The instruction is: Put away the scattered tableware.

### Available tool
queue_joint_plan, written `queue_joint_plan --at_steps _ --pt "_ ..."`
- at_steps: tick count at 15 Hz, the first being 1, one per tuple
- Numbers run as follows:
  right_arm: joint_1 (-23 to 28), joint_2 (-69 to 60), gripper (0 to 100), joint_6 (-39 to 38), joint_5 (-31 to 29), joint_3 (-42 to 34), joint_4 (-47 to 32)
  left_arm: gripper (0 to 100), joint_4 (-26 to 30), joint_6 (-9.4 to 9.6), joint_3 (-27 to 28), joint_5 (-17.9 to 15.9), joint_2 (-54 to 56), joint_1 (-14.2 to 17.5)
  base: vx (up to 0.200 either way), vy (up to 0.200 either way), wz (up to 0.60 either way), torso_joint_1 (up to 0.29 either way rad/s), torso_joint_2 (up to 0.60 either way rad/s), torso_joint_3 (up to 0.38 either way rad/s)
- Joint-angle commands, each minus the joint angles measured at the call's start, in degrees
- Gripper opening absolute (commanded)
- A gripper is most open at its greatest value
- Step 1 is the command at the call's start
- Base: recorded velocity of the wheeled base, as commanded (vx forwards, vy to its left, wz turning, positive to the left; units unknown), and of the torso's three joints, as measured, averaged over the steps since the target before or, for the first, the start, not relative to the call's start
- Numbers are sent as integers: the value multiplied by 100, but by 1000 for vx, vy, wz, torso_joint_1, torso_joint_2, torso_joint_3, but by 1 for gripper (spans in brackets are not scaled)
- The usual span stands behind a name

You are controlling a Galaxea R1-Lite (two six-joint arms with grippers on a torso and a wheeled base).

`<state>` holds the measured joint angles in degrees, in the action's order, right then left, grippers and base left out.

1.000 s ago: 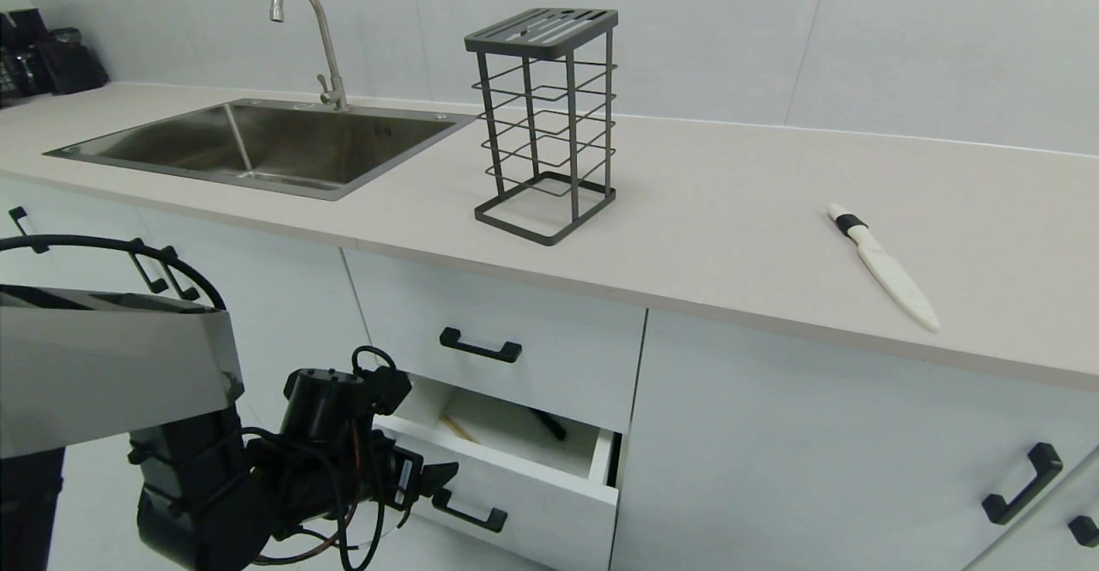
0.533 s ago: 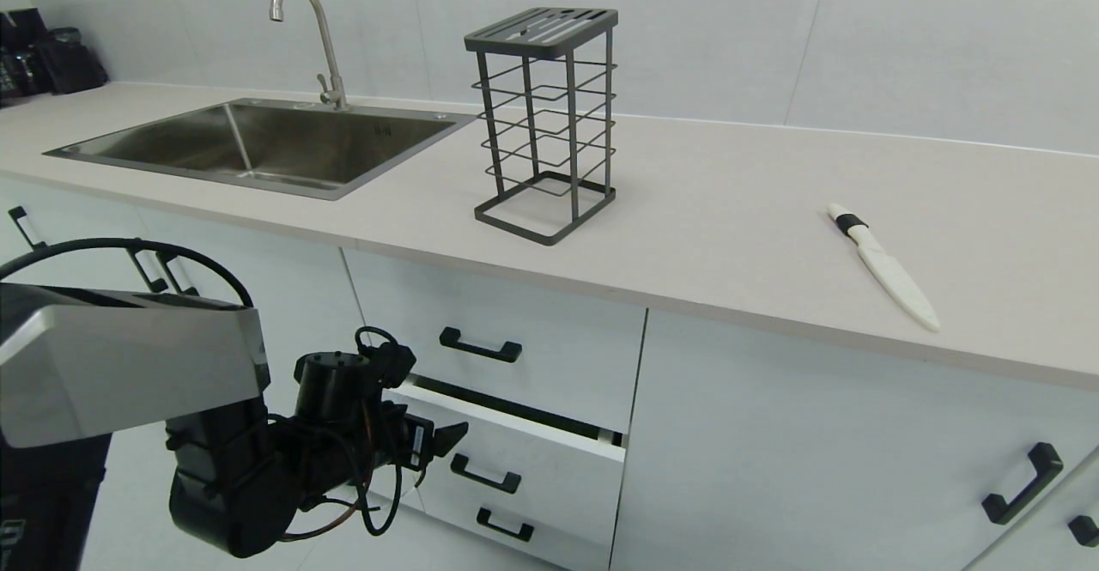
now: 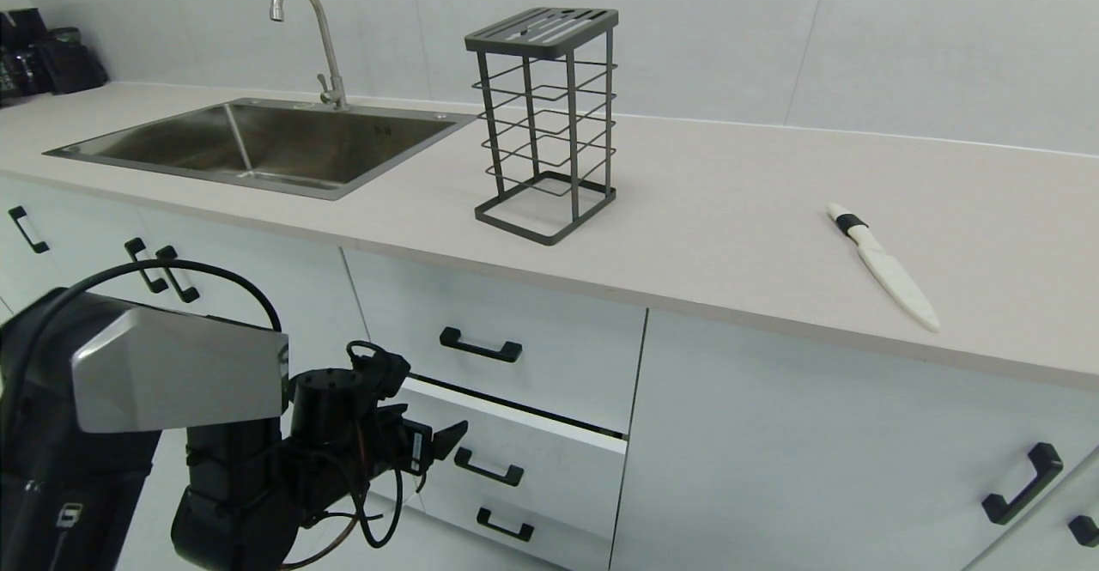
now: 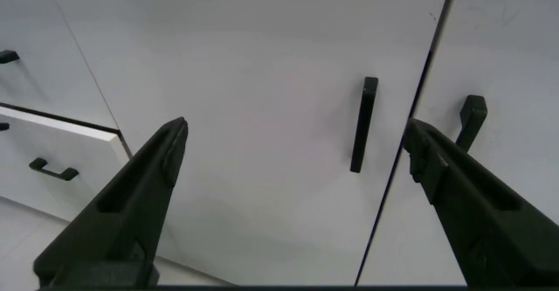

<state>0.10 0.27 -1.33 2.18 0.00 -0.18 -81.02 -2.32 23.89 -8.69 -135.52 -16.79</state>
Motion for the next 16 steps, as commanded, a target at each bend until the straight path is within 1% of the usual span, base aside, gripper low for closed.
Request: queue_joint_plan --at_steps 1,3,4,7,9,10,11,12,13,14,16 --pt "-1 17 100 1 2 0 1 100 -10 3 28 -1 -220 -9 0 0 0 0 0 0" --pt "-1 17 100 1 2 0 1 100 -28 12 239 -10 -387 9 0 0 0 0 0 0" --pt "-1 8 100 1 2 0 1 100 -28 3 458 -10 -457 18 0 0 0 0 0 0" --pt "-1 8 100 1 2 0 1 100 -37 -14 564 8 -457 -9 0 0 0 0 0 0" --pt "-1 8 100 1 2 0 1 100 -46 -111 660 8 -457 18 0 0 0 0 0 0" --pt "-1 17 100 1 2 0 1 100 -37 -111 678 8 -466 18 0 0 0 0 0 0" --pt "-1 8 100 1 2 0 1 100 -54 -111 537 17 -431 -26 0 0 0 0 0 0" --pt "-1 8 100 1 2 0 1 100 -142 -111 203 17 -317 -62 0 0 0 0 0 0" --pt "-10 8 100 1 2 0 1 100 -362 -120 -421 -1 17 -149 0 0 0 0 0 0" --pt "-1 8 100 1 2 0 1 100 -459 -120 -966 -19 474 -202 0 0 0 0 0 0" --pt "-1 17 100 1 2 9 1 100 -441 -111 -1818 -36 1740 -220 0 0 0 0 0 0"
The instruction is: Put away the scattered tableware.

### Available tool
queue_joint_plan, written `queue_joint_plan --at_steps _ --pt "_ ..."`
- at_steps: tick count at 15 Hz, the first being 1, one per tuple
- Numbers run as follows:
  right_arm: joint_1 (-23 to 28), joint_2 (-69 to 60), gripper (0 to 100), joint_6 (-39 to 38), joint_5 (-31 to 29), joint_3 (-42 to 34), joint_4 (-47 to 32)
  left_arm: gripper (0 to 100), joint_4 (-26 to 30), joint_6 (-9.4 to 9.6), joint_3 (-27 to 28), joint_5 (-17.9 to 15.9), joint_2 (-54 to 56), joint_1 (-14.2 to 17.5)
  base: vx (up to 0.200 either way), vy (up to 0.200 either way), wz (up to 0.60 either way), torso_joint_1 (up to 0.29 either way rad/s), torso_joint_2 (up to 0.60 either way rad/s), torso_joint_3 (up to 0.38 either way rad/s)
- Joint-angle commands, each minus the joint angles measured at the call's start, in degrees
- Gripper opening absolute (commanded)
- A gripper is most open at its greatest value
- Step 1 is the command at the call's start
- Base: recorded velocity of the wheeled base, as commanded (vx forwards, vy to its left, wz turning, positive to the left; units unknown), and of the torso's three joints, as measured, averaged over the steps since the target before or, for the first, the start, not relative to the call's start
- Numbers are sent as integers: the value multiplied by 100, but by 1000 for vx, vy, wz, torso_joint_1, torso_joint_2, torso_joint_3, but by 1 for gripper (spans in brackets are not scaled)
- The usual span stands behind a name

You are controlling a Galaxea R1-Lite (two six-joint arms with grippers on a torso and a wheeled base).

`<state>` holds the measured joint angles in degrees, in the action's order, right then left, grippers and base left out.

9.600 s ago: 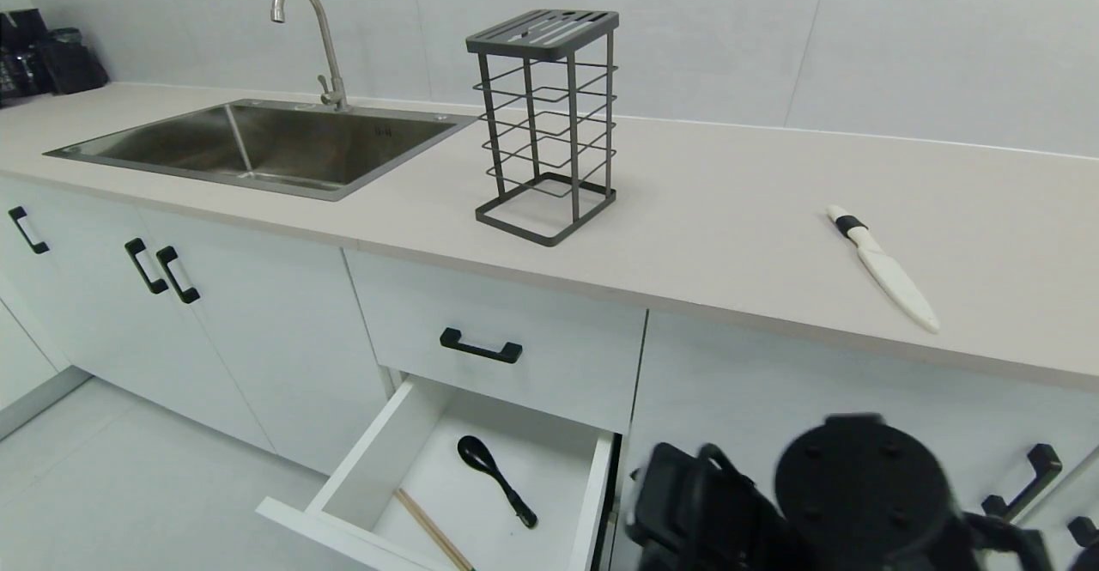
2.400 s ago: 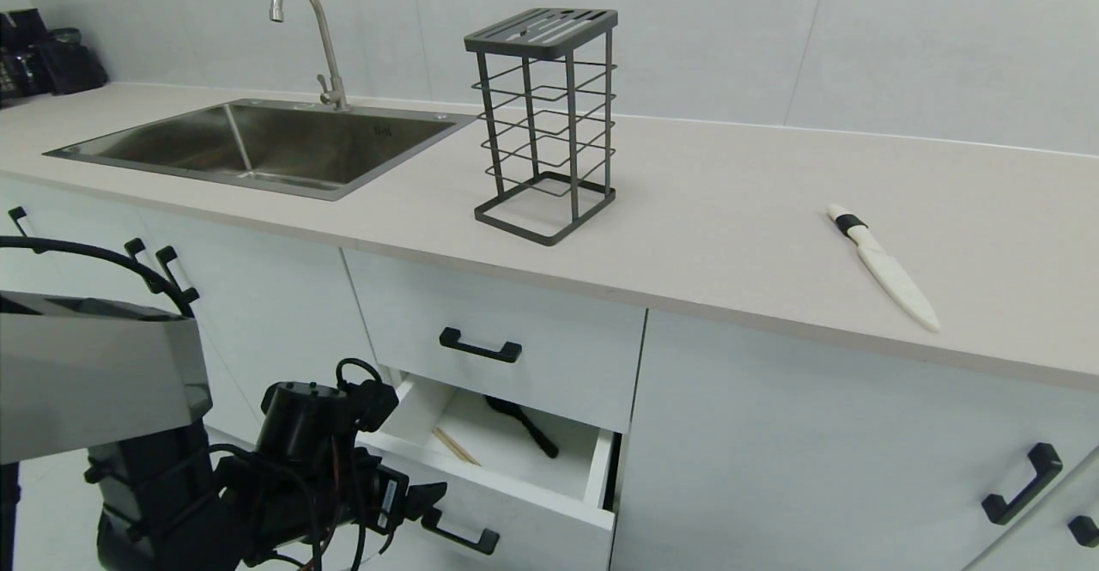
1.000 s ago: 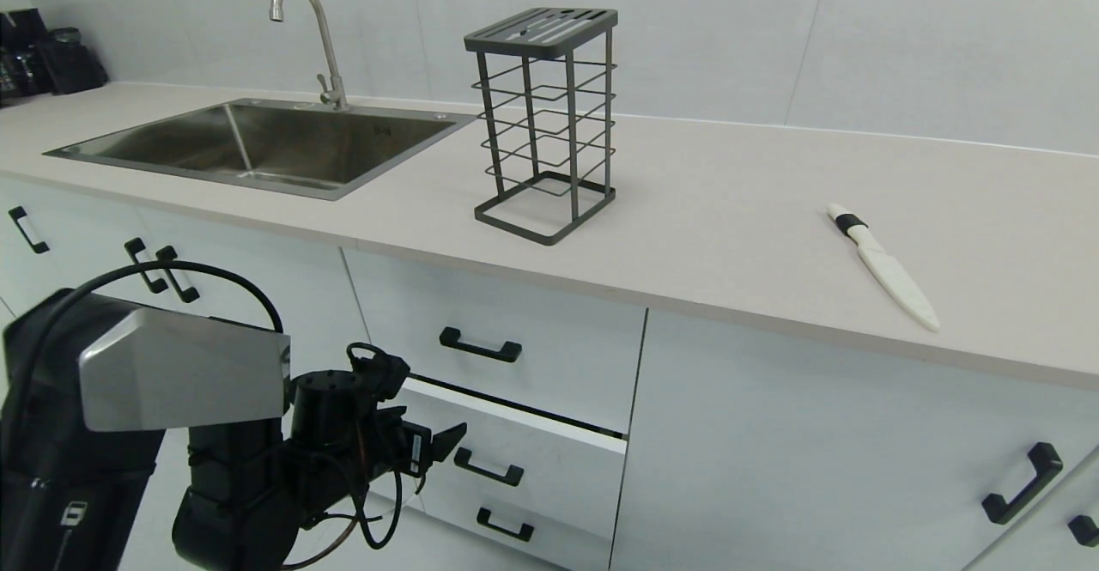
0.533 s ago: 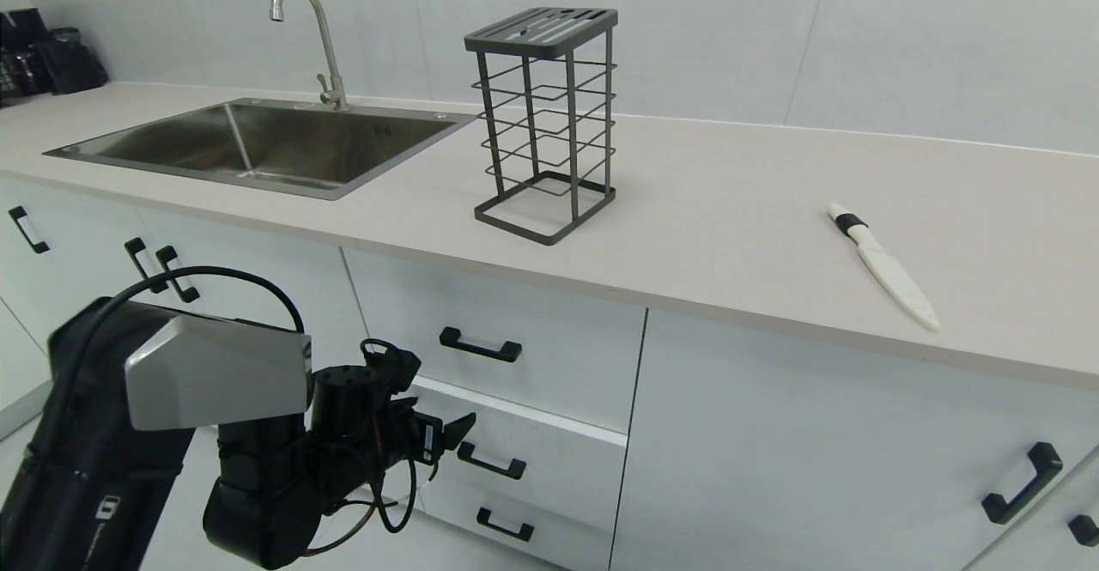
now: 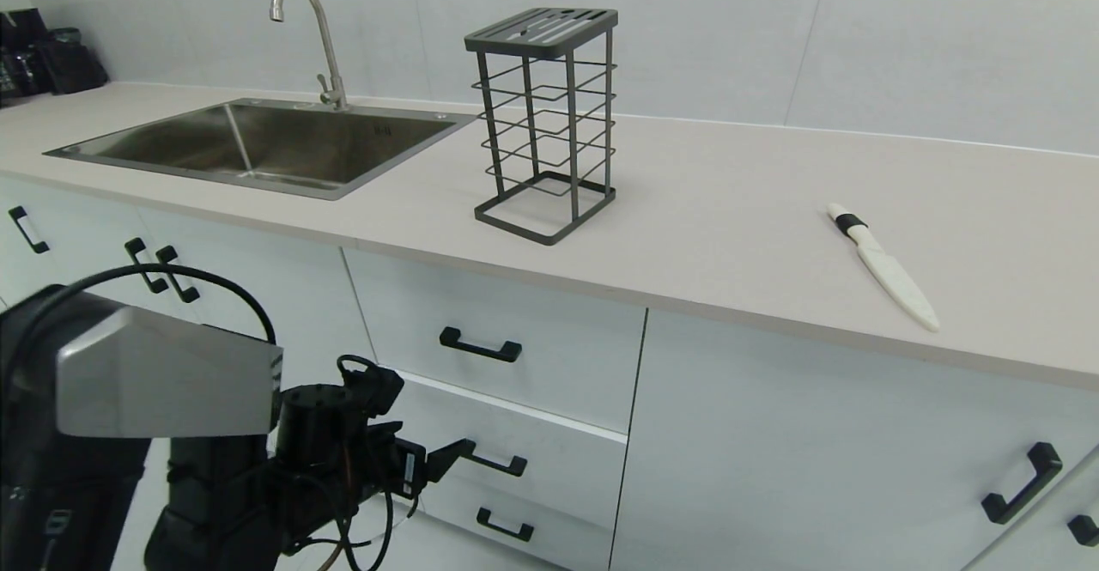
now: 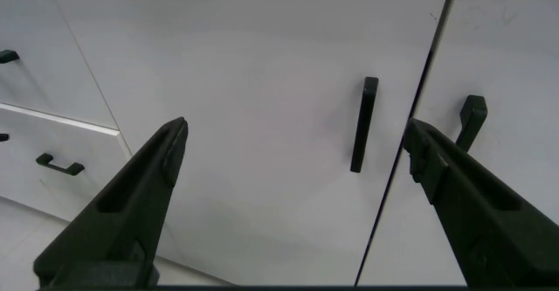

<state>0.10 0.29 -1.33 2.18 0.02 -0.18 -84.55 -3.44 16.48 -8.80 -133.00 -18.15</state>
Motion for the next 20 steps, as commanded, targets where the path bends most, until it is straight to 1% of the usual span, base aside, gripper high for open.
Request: queue_joint_plan --at_steps 1,2,3,4,5,6,7,8,9,10,11,12,13,14,15,16,17,18,19,20 --pt "-1 6 100 1 2 -2 1 100 -70 10 -1595 -34 2516 -162 0 0 0 0 0 0" --pt "-10 6 100 1 2 -2 1 100 369 -52 -1648 -8 4115 -382 0 0 0 0 0 0" --pt "-1 6 100 1 2 -2 1 100 800 -43 -1613 -8 5785 -373 0 0 0 0 0 0" --pt "-1 6 100 1 2 -2 1 100 1169 -17 -1516 -16 6901 -321 0 0 0 0 0 0" --pt "-1 6 100 1 2 -2 1 100 1951 142 -1235 -8 8220 -48 0 0 0 0 0 0" --pt "-1 6 100 1 2 -2 1 100 2417 265 -1147 -8 8844 84 0 0 0 0 0 0" --pt "-1 6 100 1 2 6 1 100 4158 792 -840 -8 10461 347 0 0 0 0 0 0" --pt "-10 15 100 1 2 6 1 100 5379 1100 -637 -8 11481 523 0 0 0 0 0 0" --pt "-1 6 100 1 2 6 1 100 6258 1161 -488 1 12254 708 0 0 0 0 0 0" --pt "-1 6 100 1 2 -2 1 100 6970 1064 -321 -8 12817 927 0 0 0 0 0 0" --pt "-10 15 100 1 2 6 1 100 6847 977 -321 1 12737 936 0 0 0 0 0 0" --pt "-1 6 100 1 2 6 1 100 6794 933 -444 10 12737 980 0 0 0 0 0 0" --pt "-10 15 100 1 2 6 1 100 6821 959 -796 19 12737 1051 0 0 0 0 0 0" --pt "-1 15 100 1 2 6 1 100 6759 985 -1332 54 12746 1138 0 0 0 0 0 0" --pt "-1 15 100 1 2 -2 1 100 6803 950 -1648 116 12746 1288 0 0 0 0 0 0" --pt "-1 15 100 -8 2 6 1 100 6926 862 -1631 168 12773 1437 0 0 0 0 0 0" --pt "-1 15 100 -8 2 6 1 100 7137 836 -1639 203 13054 1762 0 0 -600 -2 2 2" --pt "-1 6 100 -8 2 -2 1 100 7884 889 -1639 212 13300 1859 0 0 -600 2 -2 2" --pt "-1 15 100 -8 2 -2 1 100 8403 915 -1639 256 13300 1815 0 0 -600 2 -2 7" --pt "-1 15 100 -43 -7 6 1 100 8473 774 -1639 335 13300 1815 0 0 -600 7 2 2"
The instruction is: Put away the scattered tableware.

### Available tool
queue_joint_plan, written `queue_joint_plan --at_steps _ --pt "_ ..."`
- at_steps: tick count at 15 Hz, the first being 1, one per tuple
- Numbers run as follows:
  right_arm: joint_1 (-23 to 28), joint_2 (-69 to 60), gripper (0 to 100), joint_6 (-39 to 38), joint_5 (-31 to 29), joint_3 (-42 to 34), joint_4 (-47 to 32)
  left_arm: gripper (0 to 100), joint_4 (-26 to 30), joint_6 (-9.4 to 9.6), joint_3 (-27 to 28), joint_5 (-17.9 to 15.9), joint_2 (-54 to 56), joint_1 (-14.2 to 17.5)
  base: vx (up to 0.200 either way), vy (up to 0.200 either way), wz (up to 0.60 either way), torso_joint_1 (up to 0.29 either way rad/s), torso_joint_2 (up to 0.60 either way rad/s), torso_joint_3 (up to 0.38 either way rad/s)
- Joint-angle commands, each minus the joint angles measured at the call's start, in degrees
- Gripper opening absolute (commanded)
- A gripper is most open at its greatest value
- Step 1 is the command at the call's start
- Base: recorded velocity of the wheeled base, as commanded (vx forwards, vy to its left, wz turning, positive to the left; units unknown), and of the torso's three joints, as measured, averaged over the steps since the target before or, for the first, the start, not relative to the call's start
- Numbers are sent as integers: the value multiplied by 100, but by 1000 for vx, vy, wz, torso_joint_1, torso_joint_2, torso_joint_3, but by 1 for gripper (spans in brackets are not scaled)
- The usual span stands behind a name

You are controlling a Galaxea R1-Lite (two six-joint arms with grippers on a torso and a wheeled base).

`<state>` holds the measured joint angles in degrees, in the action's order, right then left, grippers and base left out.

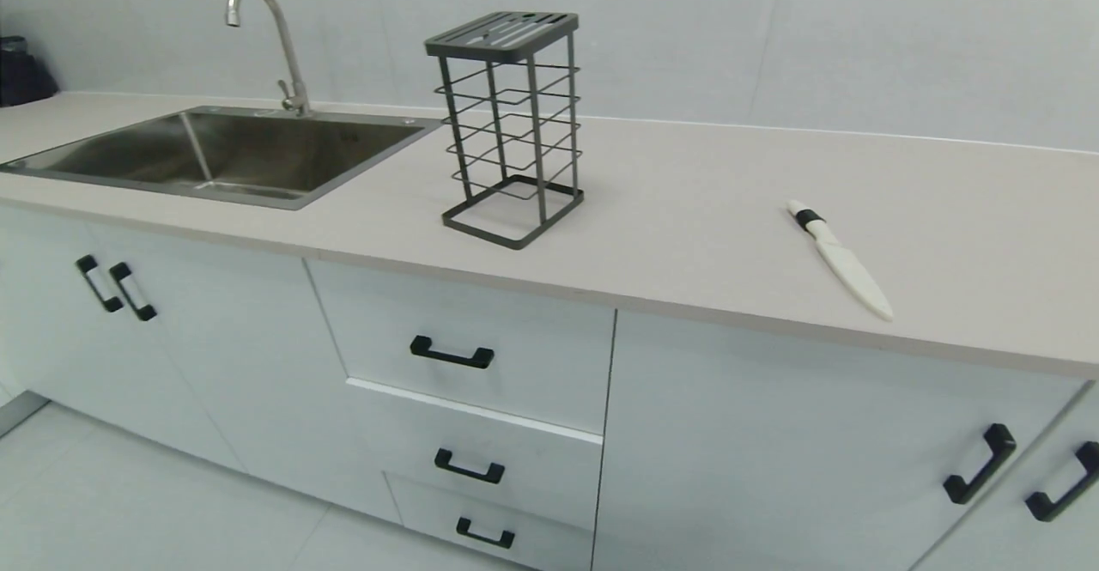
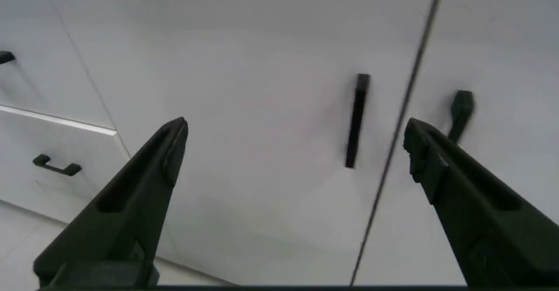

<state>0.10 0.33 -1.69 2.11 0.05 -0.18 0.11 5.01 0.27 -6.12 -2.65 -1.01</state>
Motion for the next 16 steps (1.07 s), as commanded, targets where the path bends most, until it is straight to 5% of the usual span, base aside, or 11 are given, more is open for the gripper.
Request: queue_joint_plan --at_steps 1,5,9,16 --pt "-1 11 100 2 0 4 1 100 -55 -70 -27 76 265 101 0 0 -600 2 2 2" --pt "-1 2 100 29 0 4 1 100 -20 -440 -27 137 265 92 0 0 -600 2 4 4" --pt "-1 2 100 38 0 4 1 100 -20 -483 -27 155 265 92 0 0 -300 2 0 1" --pt "-1 2 100 38 0 4 1 100 -20 -483 -27 199 265 101 171 0 0 4 1 0"
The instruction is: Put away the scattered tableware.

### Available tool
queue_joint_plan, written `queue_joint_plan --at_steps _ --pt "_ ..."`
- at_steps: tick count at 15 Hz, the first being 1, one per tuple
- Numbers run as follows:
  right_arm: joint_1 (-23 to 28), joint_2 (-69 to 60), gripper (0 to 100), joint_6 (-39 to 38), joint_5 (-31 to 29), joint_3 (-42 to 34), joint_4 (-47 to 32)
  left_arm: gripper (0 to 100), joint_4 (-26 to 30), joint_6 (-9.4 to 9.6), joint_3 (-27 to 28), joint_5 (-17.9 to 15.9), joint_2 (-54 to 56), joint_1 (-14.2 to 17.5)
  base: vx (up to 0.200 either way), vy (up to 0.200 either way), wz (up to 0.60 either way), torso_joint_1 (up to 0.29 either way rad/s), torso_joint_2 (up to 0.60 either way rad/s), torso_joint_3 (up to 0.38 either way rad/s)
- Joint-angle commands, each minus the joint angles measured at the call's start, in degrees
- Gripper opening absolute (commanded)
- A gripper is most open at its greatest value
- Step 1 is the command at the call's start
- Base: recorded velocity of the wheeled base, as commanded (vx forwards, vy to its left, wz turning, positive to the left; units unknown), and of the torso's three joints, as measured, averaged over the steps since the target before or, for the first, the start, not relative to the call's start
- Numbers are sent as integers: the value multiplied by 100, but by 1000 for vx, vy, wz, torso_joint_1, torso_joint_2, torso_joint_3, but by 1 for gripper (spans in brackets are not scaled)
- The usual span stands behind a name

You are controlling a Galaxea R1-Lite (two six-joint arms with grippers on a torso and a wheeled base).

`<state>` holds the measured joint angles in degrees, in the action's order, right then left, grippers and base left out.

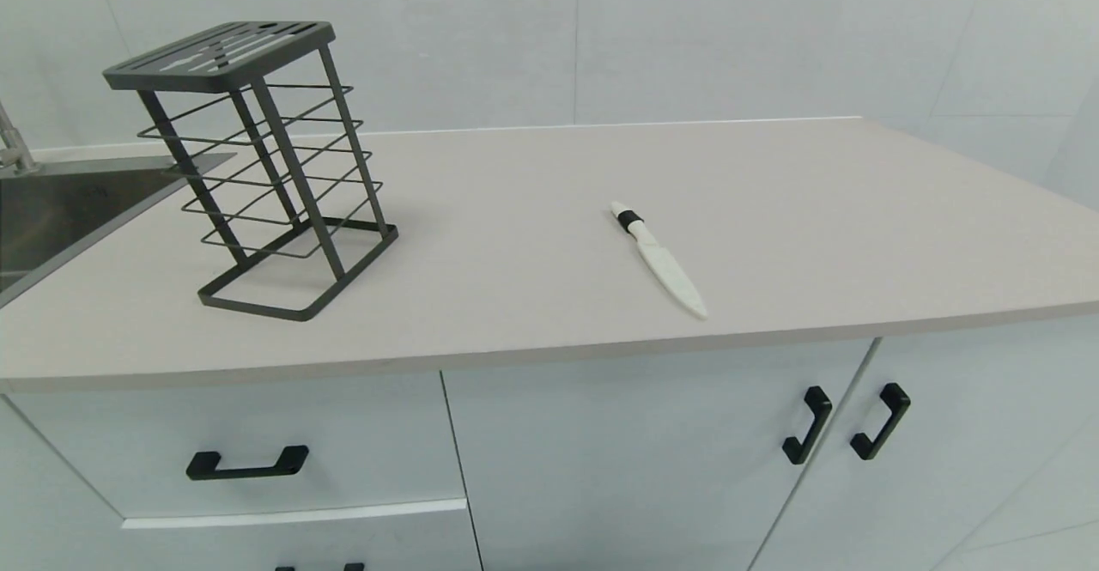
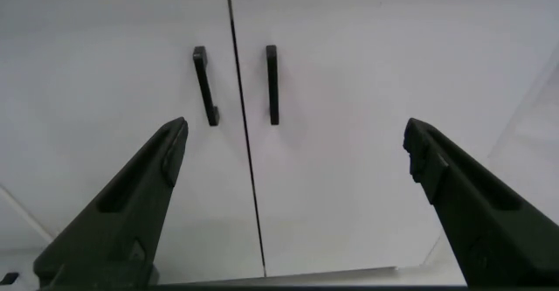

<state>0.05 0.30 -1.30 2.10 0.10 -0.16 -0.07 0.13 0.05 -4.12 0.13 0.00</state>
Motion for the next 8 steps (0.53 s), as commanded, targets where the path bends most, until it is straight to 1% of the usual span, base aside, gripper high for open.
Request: queue_joint_plan --at_steps 1,4,8 --pt "4 5 100 -1 1 -1 -2 100 -1 4 4 -1 -13 0 0 0 0 0 0 0" --pt "4 13 100 -1 1 -1 -2 100 -1 4 -5 -1 -13 0 0 0 600 -4 4 2" --pt "4 5 100 -1 1 -1 -2 100 -1 -5 -5 -1 -13 0 0 0 0 0 0 0"
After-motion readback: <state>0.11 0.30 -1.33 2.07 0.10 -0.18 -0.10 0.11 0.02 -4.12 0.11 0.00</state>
